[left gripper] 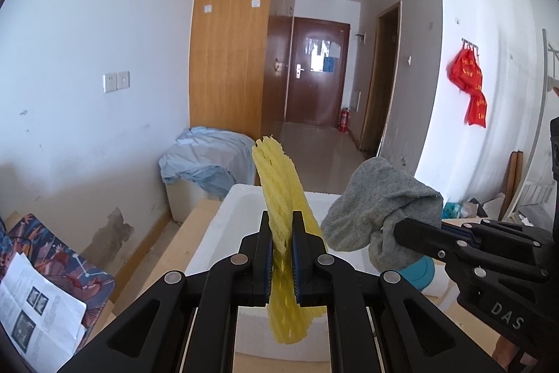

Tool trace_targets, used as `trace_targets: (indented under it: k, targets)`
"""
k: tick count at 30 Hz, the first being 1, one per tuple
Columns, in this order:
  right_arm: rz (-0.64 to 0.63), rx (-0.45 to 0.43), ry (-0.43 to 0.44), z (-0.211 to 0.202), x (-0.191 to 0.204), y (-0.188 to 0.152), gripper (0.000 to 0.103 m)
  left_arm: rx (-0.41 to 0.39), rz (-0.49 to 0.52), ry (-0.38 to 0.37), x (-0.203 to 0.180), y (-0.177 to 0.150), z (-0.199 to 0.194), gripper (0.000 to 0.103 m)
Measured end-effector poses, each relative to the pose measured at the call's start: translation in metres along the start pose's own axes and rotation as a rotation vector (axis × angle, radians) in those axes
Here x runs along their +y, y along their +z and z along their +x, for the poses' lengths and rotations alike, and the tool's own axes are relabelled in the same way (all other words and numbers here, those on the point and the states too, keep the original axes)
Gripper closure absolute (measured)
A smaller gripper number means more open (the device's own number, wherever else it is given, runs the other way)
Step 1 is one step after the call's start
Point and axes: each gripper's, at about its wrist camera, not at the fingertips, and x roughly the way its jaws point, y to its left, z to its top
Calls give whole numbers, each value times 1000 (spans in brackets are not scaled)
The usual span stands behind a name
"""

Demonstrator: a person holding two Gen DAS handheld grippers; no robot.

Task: Organize soft objects
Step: 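Carry the yellow net and grey sock over the white foam box with both tools, then open the left tool and right tool to drop net and sock into the box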

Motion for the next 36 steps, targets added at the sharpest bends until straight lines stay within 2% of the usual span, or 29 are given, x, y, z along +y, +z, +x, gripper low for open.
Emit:
trace_targets:
  k: [6, 12, 22, 25, 27, 29, 33, 36]
  targets:
    - [-5, 13, 2, 5, -1, 0, 95, 29, -19, -15, 4, -2, 17, 94]
    - [-4, 30, 9, 12, -1, 0, 95, 50, -3, 3, 3, -4, 31, 94]
    - [-16, 37, 16, 16, -1, 2, 95, 26, 3, 18, 8, -5, 23, 90]
    - [-17, 38, 16, 17, -2, 2, 95, 26, 1, 18, 9, -7, 22, 78]
    - [-15, 37, 16, 17, -2, 2, 95, 22, -4, 20, 10, -7, 21, 61]
    - [-15, 37, 15, 17, -3, 3, 95, 8, -7, 26, 11, -7, 18, 52]
    - [-17, 36, 16, 19, -2, 3, 95, -9, -14, 34, 15, -7, 13, 46]
    - [-20, 40, 20, 21, -1, 2, 95, -14, -22, 36, 18, -6, 10, 45]
